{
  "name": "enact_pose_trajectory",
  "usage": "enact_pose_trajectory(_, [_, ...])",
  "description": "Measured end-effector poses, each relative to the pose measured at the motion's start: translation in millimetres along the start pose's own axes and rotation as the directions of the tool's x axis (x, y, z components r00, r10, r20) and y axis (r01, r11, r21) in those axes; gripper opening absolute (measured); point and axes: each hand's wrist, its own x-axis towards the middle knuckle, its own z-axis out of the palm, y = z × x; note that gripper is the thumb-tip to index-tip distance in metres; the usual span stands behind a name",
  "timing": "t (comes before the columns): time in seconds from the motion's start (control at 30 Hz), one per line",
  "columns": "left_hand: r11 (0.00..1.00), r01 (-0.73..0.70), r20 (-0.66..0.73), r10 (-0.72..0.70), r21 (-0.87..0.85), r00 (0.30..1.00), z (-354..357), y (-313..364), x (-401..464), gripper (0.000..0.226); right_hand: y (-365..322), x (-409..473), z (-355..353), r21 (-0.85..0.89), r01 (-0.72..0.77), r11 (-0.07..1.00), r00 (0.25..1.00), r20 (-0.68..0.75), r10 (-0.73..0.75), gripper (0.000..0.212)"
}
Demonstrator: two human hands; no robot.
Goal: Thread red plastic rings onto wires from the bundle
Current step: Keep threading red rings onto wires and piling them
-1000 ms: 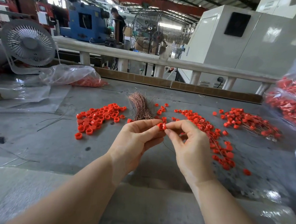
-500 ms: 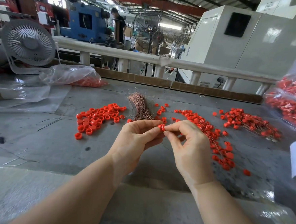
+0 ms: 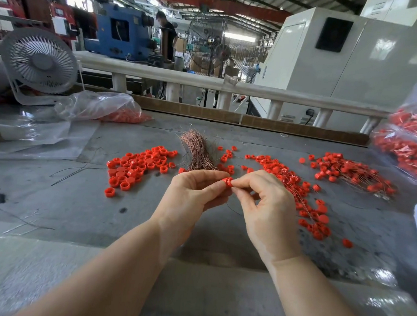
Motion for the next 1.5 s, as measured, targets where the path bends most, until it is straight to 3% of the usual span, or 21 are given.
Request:
enact_pose_trajectory(0.47, [0.999, -0.004, -0.011, 0.004, 0.054, 1.000, -1.8, 1.7, -1.7, 0.017, -3.7, -1.4, -0.1, -0.086, 0.033, 0.996, 0.999, 0.033, -0.030, 0.007])
enact_pose_trajectory(1.0, [0.988, -0.105, -0.009, 0.107, 0.109, 0.994, 1.6, 0.2, -3.5, 0.019, -2.0, -2.3, 0.0, -0.026, 0.030, 0.999, 0.999, -0.020, -0.030, 0.011])
enact_pose_trajectory(1.5, [0.974, -0.145, 0.011, 0.145, 0.176, 0.989, 2.3, 1.8, -4.5, 0.022, 1.0, -1.9, -1.6, -0.025, 0.038, 0.999, 0.999, 0.031, -0.037, 0.011])
